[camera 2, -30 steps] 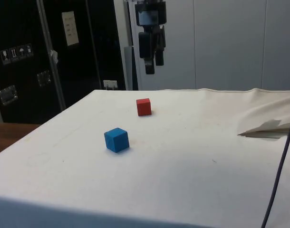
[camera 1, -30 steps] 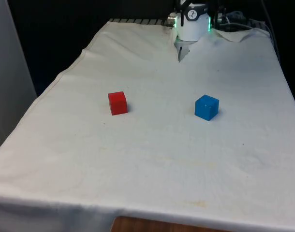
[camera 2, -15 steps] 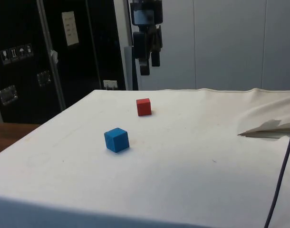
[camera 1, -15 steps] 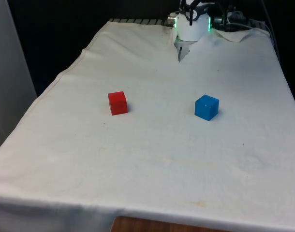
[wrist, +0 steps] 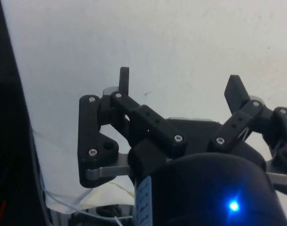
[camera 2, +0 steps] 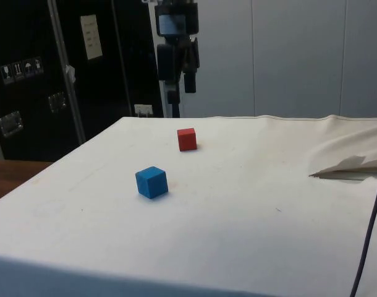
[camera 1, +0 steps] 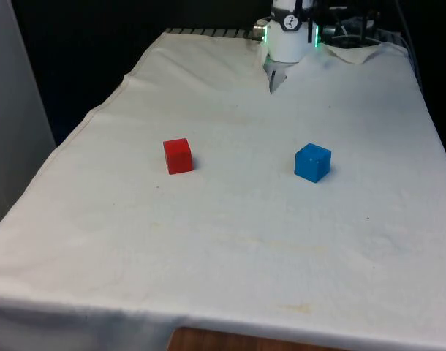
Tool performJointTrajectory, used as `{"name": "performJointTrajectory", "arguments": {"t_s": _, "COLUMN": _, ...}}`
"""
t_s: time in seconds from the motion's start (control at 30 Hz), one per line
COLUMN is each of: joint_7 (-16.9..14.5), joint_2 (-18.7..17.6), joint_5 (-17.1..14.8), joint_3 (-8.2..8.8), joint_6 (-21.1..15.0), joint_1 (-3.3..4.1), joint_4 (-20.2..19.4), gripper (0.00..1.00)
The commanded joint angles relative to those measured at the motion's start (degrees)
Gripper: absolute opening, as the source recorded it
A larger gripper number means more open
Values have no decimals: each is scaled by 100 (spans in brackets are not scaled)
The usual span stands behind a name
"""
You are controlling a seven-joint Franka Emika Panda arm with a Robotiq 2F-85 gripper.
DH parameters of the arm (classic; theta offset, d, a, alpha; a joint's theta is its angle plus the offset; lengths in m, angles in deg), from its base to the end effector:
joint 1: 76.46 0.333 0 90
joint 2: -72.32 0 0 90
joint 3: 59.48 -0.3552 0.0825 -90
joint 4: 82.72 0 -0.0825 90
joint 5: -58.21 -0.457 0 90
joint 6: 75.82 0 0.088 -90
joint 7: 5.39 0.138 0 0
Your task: Stack the two cubes.
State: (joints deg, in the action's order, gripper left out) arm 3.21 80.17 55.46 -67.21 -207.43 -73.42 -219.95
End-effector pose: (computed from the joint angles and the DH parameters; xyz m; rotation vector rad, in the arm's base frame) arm 0.5225 0.1009 0.3348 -3.1169 -0.0090 -0.0536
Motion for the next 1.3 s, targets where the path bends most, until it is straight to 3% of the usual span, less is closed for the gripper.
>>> {"name": "performJointTrajectory", "arguments": {"t_s": 0.0, "joint_7": 29, "joint_2": -86, "joint_5": -74, "joint_3": -29, "joint_6": -34, "joint_1": 23, "joint_4": 69, "gripper": 100}}
{"name": "performJointTrajectory", "arguments": {"t_s": 0.77, "joint_7": 46, "joint_2": -1037, "joint_5": -390, "joint_3": -258, "joint_6": -132, "joint_1": 0, "joint_4": 928, "gripper": 100}}
{"name": "performJointTrajectory", "arguments": {"t_s": 0.97, "joint_7": 269, "joint_2": -1272, "joint_5": -395, "joint_3": -338, "joint_6": -126, "joint_1": 17, "joint_4": 1180, "gripper": 100}}
{"name": "performJointTrajectory", "arguments": {"t_s": 1.07, "joint_7": 269, "joint_2": -1283, "joint_5": -390, "joint_3": -355, "joint_6": -126, "joint_1": 6, "joint_4": 1192, "gripper": 100}}
{"name": "performJointTrajectory", "arguments": {"t_s": 1.27, "joint_7": 590, "joint_2": -1346, "joint_5": -378, "joint_3": -384, "joint_6": -155, "joint_1": 11, "joint_4": 1209, "gripper": 100}}
